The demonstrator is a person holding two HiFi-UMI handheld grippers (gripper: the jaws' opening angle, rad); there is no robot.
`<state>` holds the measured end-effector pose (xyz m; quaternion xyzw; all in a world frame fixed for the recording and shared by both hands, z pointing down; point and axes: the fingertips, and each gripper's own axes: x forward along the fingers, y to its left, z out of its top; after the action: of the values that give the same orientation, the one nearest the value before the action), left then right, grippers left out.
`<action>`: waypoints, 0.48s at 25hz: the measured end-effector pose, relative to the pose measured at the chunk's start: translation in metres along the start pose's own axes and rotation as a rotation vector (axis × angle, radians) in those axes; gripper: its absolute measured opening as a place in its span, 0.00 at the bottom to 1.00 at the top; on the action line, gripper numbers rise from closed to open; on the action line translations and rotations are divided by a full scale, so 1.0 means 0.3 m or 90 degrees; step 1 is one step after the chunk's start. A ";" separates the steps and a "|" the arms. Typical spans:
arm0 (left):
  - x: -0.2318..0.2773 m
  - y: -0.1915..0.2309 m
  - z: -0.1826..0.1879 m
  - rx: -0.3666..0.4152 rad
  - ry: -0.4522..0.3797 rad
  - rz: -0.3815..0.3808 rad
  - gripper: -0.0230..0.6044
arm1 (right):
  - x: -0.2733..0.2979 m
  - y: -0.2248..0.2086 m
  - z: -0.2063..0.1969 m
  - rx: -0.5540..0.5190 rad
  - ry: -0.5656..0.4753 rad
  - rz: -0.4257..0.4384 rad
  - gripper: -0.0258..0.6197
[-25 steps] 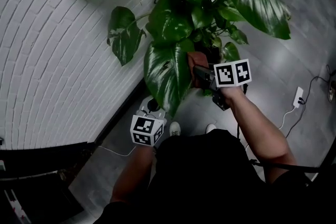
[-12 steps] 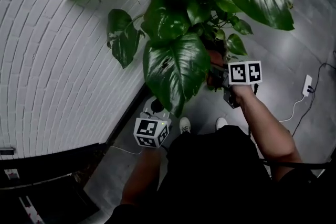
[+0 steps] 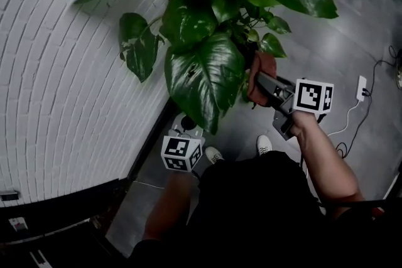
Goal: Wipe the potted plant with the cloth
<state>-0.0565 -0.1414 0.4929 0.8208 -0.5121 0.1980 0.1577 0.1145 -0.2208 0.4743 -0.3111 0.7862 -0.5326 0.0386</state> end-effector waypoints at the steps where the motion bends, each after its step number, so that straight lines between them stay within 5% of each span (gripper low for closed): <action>1: 0.000 -0.003 -0.004 0.002 0.002 -0.008 0.06 | 0.002 0.043 -0.023 0.007 0.003 0.016 0.14; 6: 0.002 -0.020 -0.013 0.023 0.009 -0.049 0.06 | 0.064 0.252 -0.123 -0.019 0.013 0.113 0.14; 12: -0.001 -0.032 -0.009 0.049 0.011 -0.078 0.06 | 0.163 0.311 -0.239 -0.018 0.071 0.131 0.14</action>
<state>-0.0484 -0.1358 0.4945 0.8545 -0.4514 0.2142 0.1424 0.0054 -0.1662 0.4380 -0.1993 0.8222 -0.5314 0.0445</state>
